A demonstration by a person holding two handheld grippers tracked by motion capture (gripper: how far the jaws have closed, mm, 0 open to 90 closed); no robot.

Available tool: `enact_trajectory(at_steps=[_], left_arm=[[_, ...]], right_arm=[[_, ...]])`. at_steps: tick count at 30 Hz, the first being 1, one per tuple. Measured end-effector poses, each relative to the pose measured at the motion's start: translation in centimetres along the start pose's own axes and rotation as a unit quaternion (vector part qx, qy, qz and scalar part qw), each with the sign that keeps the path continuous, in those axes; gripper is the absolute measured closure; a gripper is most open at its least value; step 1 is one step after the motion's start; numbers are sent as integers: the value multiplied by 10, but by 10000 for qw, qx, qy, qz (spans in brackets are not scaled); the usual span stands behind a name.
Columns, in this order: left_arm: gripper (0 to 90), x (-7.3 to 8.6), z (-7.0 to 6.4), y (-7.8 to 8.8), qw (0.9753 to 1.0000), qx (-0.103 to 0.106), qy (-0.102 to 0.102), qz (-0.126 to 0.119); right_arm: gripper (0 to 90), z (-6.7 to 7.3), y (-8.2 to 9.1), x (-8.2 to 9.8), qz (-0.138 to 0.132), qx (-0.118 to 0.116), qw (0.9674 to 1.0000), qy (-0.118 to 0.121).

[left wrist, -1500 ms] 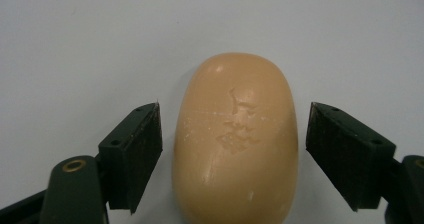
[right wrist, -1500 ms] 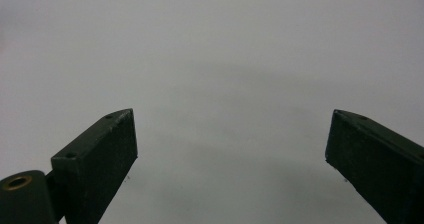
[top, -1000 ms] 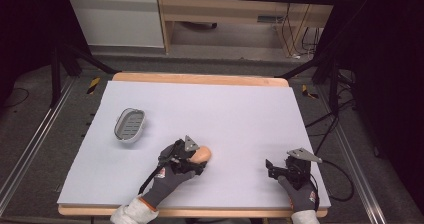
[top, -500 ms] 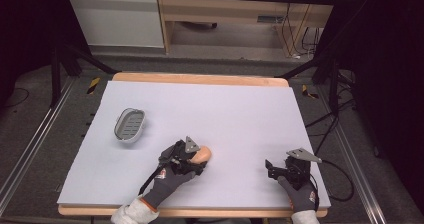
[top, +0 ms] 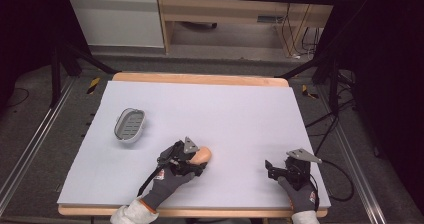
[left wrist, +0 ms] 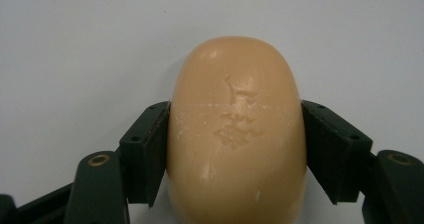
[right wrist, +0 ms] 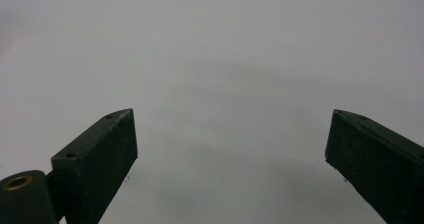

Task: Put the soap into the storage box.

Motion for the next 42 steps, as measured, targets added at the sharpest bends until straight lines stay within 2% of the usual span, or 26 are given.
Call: enact_trajectory(at_steps=[21,42], left_arm=[[314,-8,8,26,9993,20,220,-313],[314,-13,23,56,9971,-56,407,-633]], right_arm=[[66,0,1,0,4,-15,10000,-33],[66,0,1,0,-3,2,10000,-42]])
Point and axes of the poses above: each handheld gripper's, and its own axes: y roughly backward along the jaws, x roughly out of its underside, z roughly to its left, the point moved 9 cm from there along -y, roughly forward along the jaws, and after that the axes turned 2 degrees about x, right-handed, at the moved point
